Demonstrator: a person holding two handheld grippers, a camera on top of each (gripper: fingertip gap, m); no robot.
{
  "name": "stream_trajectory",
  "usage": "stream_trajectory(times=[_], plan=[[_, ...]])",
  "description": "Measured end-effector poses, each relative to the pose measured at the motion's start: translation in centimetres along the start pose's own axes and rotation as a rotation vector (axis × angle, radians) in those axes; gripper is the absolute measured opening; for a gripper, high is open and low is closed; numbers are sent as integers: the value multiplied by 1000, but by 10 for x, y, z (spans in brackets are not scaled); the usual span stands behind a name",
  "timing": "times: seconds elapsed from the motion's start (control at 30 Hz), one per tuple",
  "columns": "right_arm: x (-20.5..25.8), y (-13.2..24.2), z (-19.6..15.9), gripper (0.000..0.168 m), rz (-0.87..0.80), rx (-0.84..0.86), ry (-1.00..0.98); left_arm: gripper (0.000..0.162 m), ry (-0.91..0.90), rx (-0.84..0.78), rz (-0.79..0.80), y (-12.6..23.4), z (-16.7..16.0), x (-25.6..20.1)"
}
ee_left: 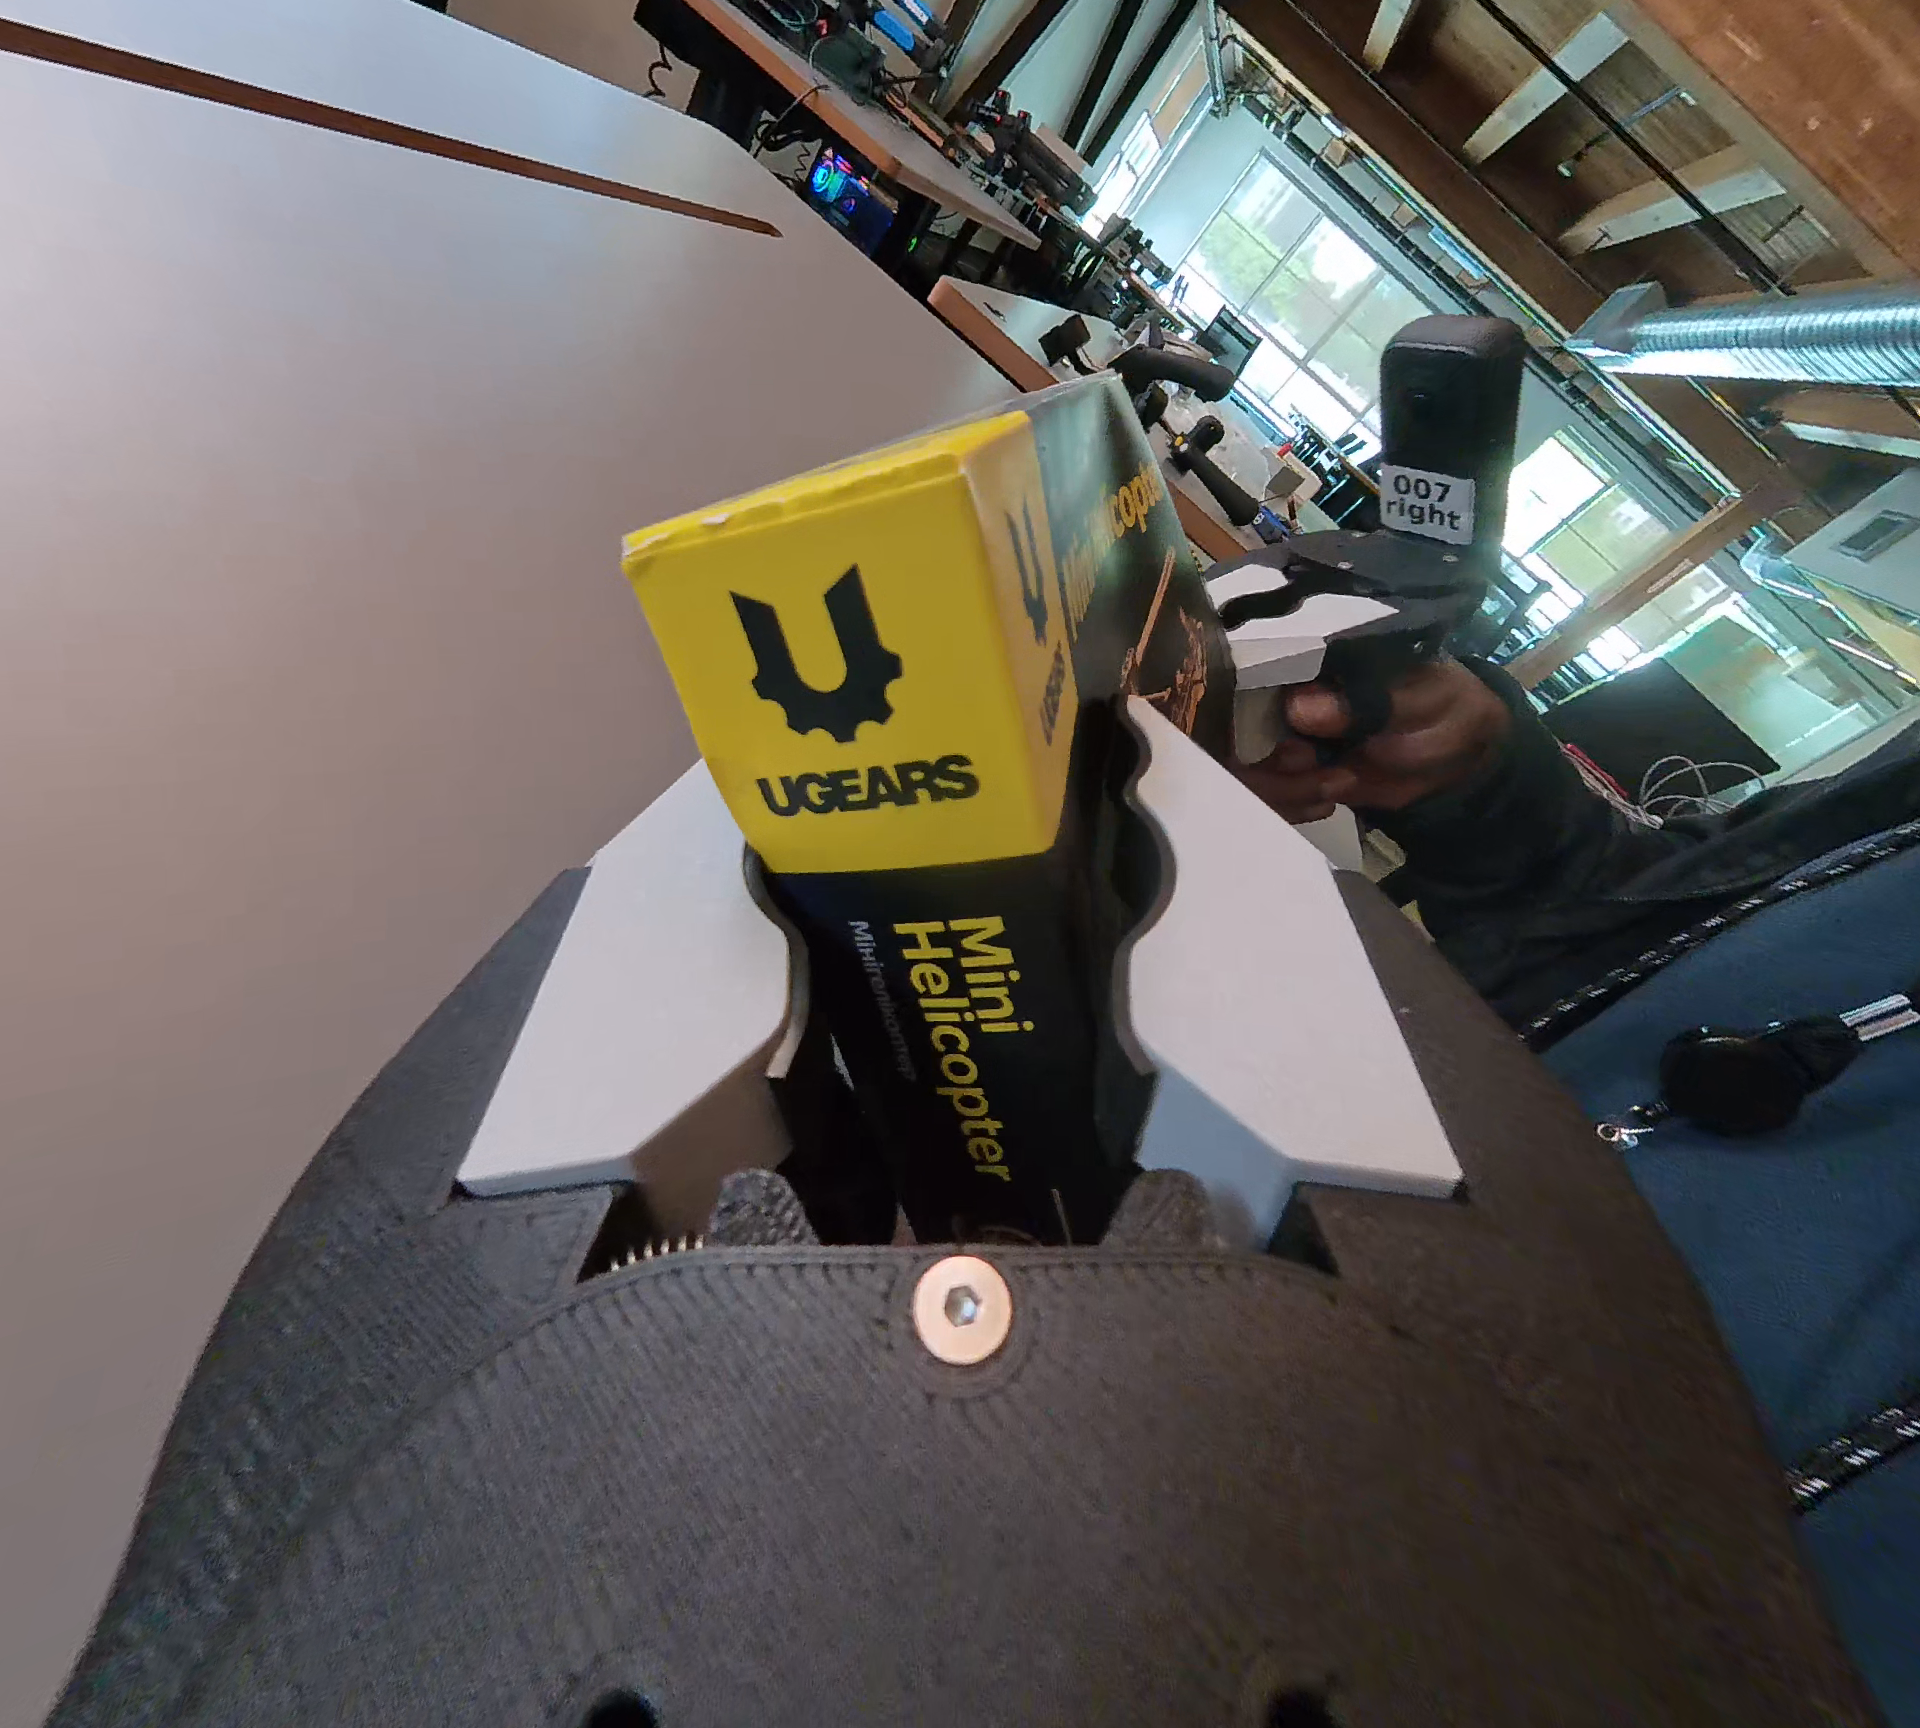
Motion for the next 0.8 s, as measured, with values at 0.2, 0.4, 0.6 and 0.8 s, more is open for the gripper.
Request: stream_trajectory(times=[0.2, 0.4, 0.6, 0.8], plan=[[-3, 1, 1, 4, -125, 18, 95, 55, -8, -10, 23, 0, 0, 0], [-6, 1, 1, 3, -131, 29, 124, 53, 3, -7, 22, 0, 0, 1], [-11, 1, 1, 4, -31, 38, 86, 51, 14, -3, 18, 0, 0, 2], [-14, -2, 2, 6, 89, 28, 105, 49, 46, 13, 8, -2, 0, 6]])
Point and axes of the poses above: each gripper's, where its closed fingertips meet, y back along the fingers, z out of its top, x = y × z across the jaws, the point moved 5 cm from there along y, back along the fingers
